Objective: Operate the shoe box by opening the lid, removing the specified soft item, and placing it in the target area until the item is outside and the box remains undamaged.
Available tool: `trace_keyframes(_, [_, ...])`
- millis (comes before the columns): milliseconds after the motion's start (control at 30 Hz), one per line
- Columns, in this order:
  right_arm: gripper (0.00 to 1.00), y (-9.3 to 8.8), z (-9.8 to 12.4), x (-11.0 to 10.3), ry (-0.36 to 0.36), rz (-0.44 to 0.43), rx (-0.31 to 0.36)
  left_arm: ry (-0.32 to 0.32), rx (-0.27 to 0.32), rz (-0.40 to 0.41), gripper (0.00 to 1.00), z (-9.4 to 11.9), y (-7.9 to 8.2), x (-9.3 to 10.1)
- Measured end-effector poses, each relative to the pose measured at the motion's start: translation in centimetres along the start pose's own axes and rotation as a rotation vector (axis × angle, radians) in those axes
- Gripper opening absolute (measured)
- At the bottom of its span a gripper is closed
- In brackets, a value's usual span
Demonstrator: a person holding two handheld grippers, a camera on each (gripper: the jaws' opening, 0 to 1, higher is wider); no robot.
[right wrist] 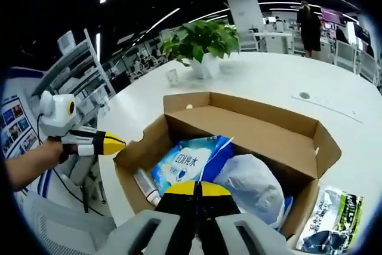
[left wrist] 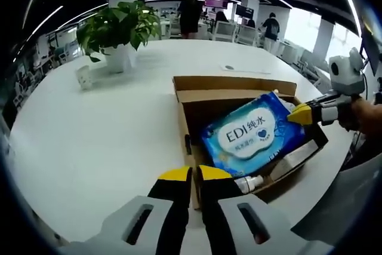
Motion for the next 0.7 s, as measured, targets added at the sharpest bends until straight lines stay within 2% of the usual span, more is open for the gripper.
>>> trace_keyframes(267, [0.00, -0.3, 0.4, 0.6, -0.012, -0.012, 0.012, -0.002, 0.011, -0.044, 0.08, -0.1, 1.0, 0.5])
trace_keyframes(467, [0.00, -0.5, 0.5, 0.9, -0.020, -0.017, 0.020, -0.024, 0.012, -0.081, 0.08, -0.6, 1.8, 1.3])
trace_keyframes(700, [0.00, -0.9, 0.7, 1.5, -0.030, -0.031, 0.032, -0.099, -0.013, -0.116, 0.08, -1.9, 2.6, 2.6])
Point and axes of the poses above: the point that each gripper's makers call its tool centre point, and the gripper's own axes: z roughly backward along the fingers, x roughly to its right, y roughly out of its top, the point moved 8 cm from there along z, roughly backward along the fingers, and after that the axes turned 11 degrees about -z, right-handed, at the moved point
